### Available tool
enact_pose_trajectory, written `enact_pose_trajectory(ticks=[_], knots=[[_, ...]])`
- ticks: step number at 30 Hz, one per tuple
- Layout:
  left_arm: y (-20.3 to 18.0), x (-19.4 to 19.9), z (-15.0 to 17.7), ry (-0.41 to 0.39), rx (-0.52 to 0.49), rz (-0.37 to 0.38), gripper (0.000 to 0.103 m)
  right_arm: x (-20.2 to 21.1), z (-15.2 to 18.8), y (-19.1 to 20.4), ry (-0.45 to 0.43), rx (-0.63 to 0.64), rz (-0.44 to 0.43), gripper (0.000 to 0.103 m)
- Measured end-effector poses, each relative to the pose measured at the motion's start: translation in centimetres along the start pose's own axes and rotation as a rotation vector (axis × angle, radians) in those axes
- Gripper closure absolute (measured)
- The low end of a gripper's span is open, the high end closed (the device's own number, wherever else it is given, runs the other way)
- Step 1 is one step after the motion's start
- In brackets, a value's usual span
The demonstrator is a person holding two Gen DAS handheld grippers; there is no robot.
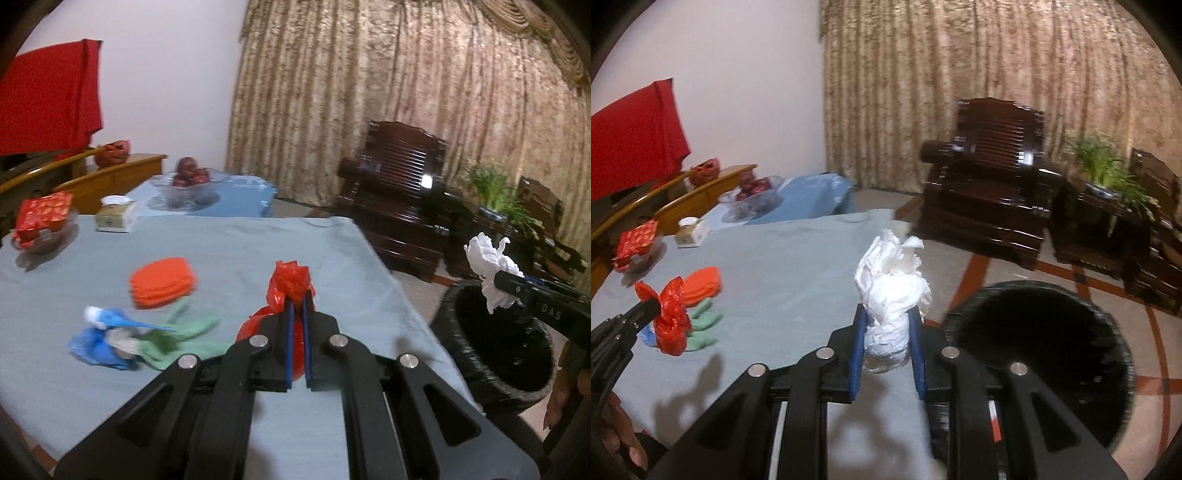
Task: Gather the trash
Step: 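Carry bag and tissue over the black bin and open both tools, then move both open tools back over the table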
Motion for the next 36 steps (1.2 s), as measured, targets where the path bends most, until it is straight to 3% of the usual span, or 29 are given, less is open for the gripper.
enact_pose_trajectory(ticks=[14, 20, 22, 24, 28, 30, 36], knots=[[-19.2, -4.3, -5.6, -0.046, -0.144, 0.3, 0.1, 0.9, -0.5, -14.5, 0.0, -0.132, 0.202, 0.081], [-25.6, -6.6, -5.9, -0.032, -0.196, 0.393, 0.1, 0.1, 0.0, -19.4, 0.026, -0.19, 0.273, 0.081], [-27.6, -7.6, -5.6, -0.021, -0.215, 0.423, 0.099, -0.4, 0.4, -20.7, 0.048, -0.209, 0.291, 0.079], [-29.4, -8.5, -5.1, -0.008, -0.224, 0.449, 0.094, -0.9, 0.8, -22.1, 0.074, -0.234, 0.313, 0.07], [-31.0, -10.0, -4.5, 0.025, -0.239, 0.47, 0.081, -0.3, 1.2, -23.2, 0.062, -0.237, 0.341, 0.055], [-30.6, -10.0, -3.9, 0.032, -0.236, 0.469, 0.075, 0.2, 1.0, -23.3, 0.051, -0.23, 0.343, 0.055], [-25.8, -9.3, -2.8, 0.044, -0.216, 0.415, 0.069, 1.1, 0.1, -21.4, 0.024, -0.241, 0.289, 0.055]])
Point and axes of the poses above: each gripper's, at about its wrist camera, not at the fingertips, and x roughly against the way its jaws point, y to its left, z to its underside, the point moved 2 cm from there along -x, roughly the way its jaws point, and after that the axes turned 15 degrees about -x, right-handed, at the moved point
